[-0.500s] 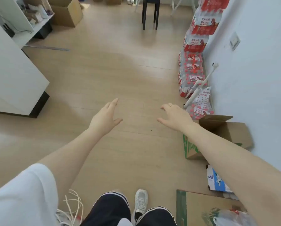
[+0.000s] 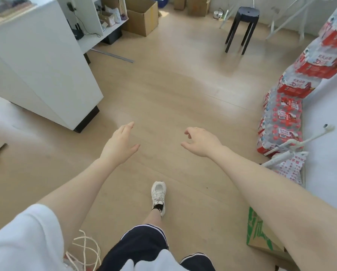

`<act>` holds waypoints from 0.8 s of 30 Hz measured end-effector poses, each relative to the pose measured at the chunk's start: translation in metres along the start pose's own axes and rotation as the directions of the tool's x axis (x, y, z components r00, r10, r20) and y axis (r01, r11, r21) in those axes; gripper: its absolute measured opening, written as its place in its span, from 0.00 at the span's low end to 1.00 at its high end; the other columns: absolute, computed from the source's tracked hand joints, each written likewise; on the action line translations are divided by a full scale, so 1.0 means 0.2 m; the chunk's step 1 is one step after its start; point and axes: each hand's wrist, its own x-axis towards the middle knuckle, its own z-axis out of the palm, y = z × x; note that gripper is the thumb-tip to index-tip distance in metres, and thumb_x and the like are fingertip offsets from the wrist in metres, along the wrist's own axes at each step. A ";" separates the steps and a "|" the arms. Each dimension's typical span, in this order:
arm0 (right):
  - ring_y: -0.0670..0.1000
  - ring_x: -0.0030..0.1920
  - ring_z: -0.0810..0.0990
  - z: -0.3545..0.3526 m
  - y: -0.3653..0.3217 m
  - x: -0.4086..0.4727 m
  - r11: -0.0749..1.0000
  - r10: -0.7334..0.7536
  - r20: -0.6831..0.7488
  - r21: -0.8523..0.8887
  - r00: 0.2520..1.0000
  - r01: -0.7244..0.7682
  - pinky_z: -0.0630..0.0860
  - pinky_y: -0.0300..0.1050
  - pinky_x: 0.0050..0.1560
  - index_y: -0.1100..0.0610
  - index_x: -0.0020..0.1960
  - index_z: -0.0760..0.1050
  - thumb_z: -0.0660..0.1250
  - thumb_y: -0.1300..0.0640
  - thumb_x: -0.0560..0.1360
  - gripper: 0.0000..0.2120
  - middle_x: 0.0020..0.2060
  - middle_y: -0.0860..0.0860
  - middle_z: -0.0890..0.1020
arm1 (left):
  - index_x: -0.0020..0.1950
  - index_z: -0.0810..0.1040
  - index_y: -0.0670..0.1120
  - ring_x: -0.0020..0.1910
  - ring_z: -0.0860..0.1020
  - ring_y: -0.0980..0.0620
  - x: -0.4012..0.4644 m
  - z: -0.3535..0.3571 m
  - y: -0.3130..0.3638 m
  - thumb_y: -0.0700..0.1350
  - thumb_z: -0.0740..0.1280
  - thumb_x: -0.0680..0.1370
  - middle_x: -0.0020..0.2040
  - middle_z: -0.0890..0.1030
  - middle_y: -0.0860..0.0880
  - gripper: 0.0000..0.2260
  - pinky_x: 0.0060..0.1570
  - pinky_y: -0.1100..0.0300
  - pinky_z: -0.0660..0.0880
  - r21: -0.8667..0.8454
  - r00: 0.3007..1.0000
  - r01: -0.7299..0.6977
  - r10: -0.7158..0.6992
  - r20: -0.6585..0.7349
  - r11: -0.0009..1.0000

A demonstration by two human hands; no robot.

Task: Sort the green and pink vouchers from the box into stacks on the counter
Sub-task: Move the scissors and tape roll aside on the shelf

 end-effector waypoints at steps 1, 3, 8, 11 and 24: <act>0.53 0.64 0.70 -0.05 -0.01 0.13 1.000 -0.019 0.007 -0.016 1.000 0.019 0.71 0.49 0.58 0.55 0.67 0.65 0.59 0.46 0.77 0.22 0.63 0.51 0.73 | 0.75 0.57 0.46 0.70 0.63 0.49 0.11 -0.02 -0.03 0.47 0.67 0.76 0.72 0.64 0.48 0.31 0.61 0.52 0.68 -0.003 1.000 0.010 -0.010 -0.010 1.000; 0.53 0.64 0.70 -0.15 -0.03 0.38 0.999 -0.029 0.017 -0.016 0.999 0.030 0.71 0.49 0.58 0.55 0.67 0.65 0.59 0.46 0.77 0.22 0.63 0.50 0.73 | 0.75 0.57 0.45 0.70 0.63 0.50 0.34 -0.07 -0.07 0.47 0.67 0.76 0.72 0.64 0.49 0.30 0.61 0.53 0.68 -0.008 1.000 0.022 -0.023 -0.016 1.000; 0.53 0.63 0.71 -0.42 -0.02 0.97 0.999 0.016 0.038 0.027 0.999 -0.017 0.70 0.48 0.57 0.55 0.66 0.67 0.60 0.46 0.76 0.22 0.62 0.52 0.74 | 0.75 0.56 0.46 0.70 0.64 0.51 0.95 -0.21 -0.08 0.48 0.65 0.77 0.71 0.64 0.50 0.30 0.62 0.55 0.67 -0.022 0.996 0.026 -0.024 0.084 0.999; 0.53 0.62 0.72 -0.57 0.05 1.24 0.993 0.065 0.006 0.094 0.998 -0.065 0.71 0.48 0.56 0.55 0.65 0.68 0.60 0.47 0.76 0.21 0.60 0.51 0.75 | 0.75 0.56 0.45 0.70 0.64 0.50 1.33 -0.24 -0.01 0.48 0.66 0.76 0.71 0.64 0.48 0.30 0.62 0.56 0.67 -0.037 0.996 -0.023 0.026 0.085 0.999; 0.56 0.59 0.74 -1.19 0.59 2.69 0.989 0.112 -0.032 0.104 0.993 -0.108 0.73 0.50 0.58 0.58 0.65 0.68 0.61 0.47 0.75 0.22 0.58 0.55 0.78 | 0.75 0.56 0.44 0.72 0.60 0.47 2.94 -0.18 0.14 0.46 0.64 0.78 0.73 0.60 0.47 0.29 0.68 0.56 0.61 -0.069 0.984 -0.090 0.100 0.147 0.993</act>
